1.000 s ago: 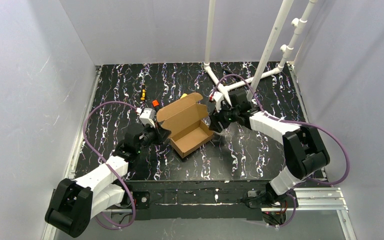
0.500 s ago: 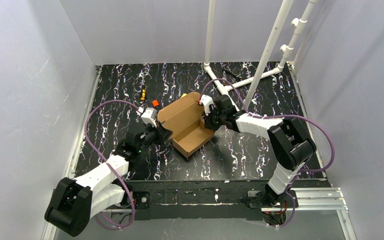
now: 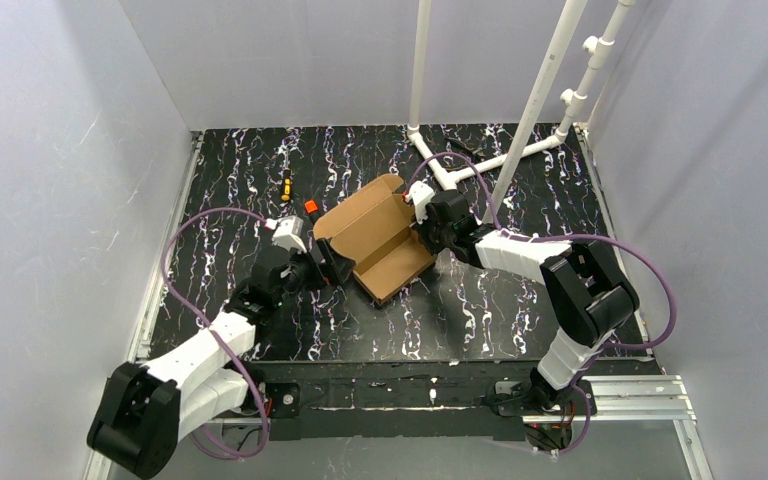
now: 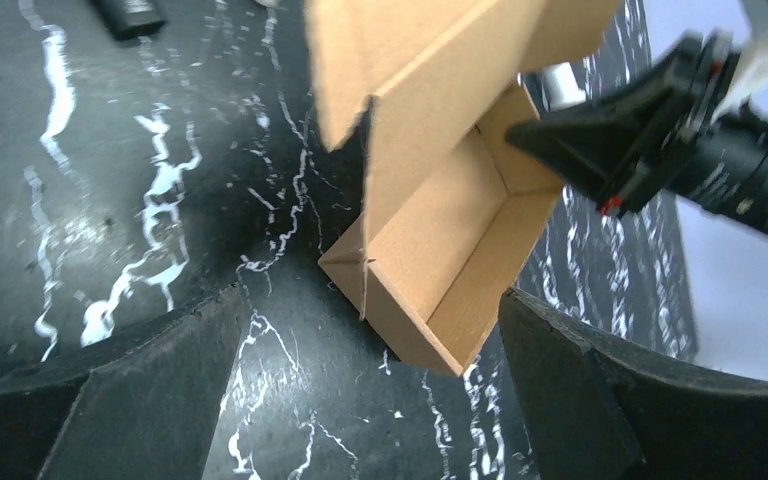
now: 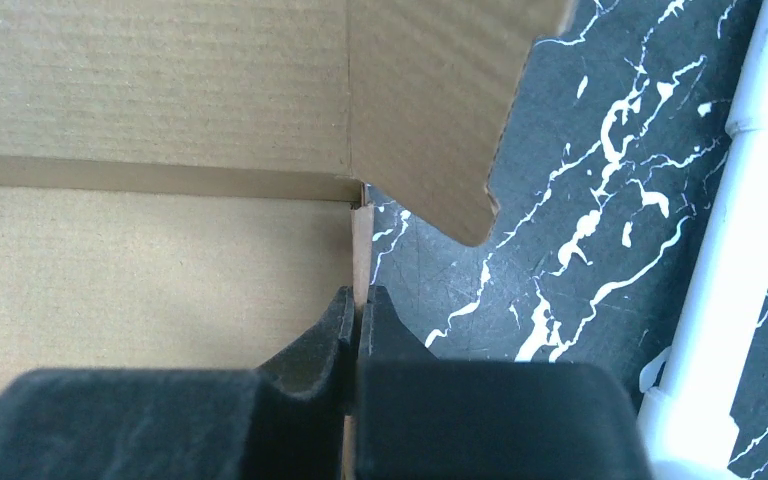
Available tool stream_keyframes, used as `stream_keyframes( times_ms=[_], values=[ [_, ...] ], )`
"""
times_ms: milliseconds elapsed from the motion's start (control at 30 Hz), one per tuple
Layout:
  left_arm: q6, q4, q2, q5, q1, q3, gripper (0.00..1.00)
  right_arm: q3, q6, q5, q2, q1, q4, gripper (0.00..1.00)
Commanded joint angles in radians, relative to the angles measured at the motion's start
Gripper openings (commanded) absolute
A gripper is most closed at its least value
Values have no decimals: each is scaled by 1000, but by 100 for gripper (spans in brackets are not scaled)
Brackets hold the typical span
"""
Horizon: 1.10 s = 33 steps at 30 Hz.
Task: Fold the paper box
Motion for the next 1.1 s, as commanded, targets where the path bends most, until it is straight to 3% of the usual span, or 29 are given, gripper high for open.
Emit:
stream_keyframes(
  times_ms=[0,100,167,300,500,767,933,1067],
  values=[
    [-243,-348,-147,-205,17,96,98,-18,82,54,-34,0,86,1],
    [-274,-475,-203,-151,20,105,98,-13,116,40,-28,-1,80,1],
    [-313,-500,-212,-89,18,96,92,-16,148,30,-28,0,87,1],
    [-414,-519,-120,18,-6,115,88,-17,199,18,-24,1,88,3],
    [-487,-708,61,-253,-171,320,85,-20,201,6,-24,2,87,4],
    [-496,-933,411,-402,-252,623,69,-15,199,5,-12,2,77,4],
    [-488,-1008,570,-399,-259,715,55,-13,193,5,-12,1,76,4],
    [-479,-1005,623,-403,-263,735,26,-12,193,-18,-7,1,74,4]
  ],
)
